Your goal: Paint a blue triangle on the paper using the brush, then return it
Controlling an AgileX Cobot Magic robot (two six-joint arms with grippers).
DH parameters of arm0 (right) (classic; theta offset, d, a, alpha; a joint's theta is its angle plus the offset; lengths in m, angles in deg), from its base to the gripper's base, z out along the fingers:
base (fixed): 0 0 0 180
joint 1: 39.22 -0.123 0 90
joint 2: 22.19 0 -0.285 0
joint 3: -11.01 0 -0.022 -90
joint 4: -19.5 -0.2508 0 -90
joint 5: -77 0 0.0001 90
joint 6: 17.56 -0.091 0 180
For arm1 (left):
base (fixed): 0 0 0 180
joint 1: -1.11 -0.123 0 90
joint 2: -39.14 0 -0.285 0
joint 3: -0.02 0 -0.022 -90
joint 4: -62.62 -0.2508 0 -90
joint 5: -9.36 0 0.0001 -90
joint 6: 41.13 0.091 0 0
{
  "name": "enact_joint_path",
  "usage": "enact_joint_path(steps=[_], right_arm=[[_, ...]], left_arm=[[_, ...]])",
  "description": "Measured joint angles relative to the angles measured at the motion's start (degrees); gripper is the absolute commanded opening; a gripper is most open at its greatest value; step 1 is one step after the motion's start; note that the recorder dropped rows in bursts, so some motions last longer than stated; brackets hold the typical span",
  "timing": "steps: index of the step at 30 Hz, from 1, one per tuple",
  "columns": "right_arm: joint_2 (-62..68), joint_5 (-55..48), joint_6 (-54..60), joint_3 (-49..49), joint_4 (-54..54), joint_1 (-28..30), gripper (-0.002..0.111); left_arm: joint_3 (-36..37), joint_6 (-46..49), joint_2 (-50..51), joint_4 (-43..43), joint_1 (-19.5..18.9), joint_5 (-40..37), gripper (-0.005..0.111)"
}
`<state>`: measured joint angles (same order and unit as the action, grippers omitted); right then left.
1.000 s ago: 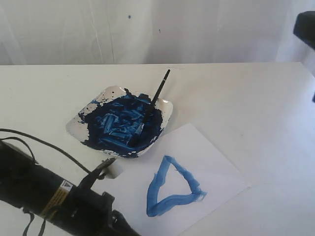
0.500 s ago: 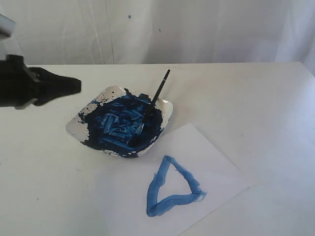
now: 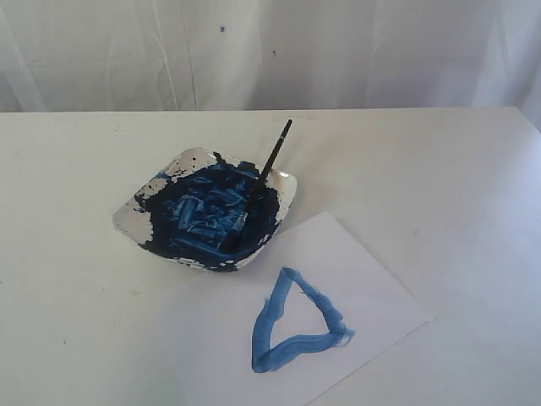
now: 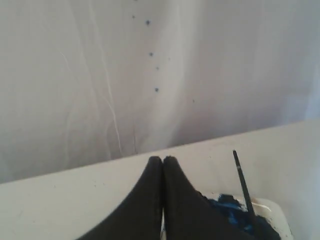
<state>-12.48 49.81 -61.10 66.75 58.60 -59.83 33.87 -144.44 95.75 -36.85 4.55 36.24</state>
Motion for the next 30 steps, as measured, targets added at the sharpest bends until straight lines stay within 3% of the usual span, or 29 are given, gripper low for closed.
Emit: enact_joint_path(steps=[6,14,30], right_arm=[[-1.63,2.52,2.87,3.84,-3.37,-1.50,0.000],[-1.75,3.43,7.00,3.95,-3.36,-2.23,0.000],[-1.75,7.03,7.13,5.39,-7.40,-2.58,0.000]], left_arm=[[0.56,0.12,-8.22,0.10,0.02,-2.92,0.000],[7.72,4.72,-17.69,0.20,0.02,-16.65,0.000],[19.66,6.84,-27.91,0.20,0.02,-22.51,0.000]])
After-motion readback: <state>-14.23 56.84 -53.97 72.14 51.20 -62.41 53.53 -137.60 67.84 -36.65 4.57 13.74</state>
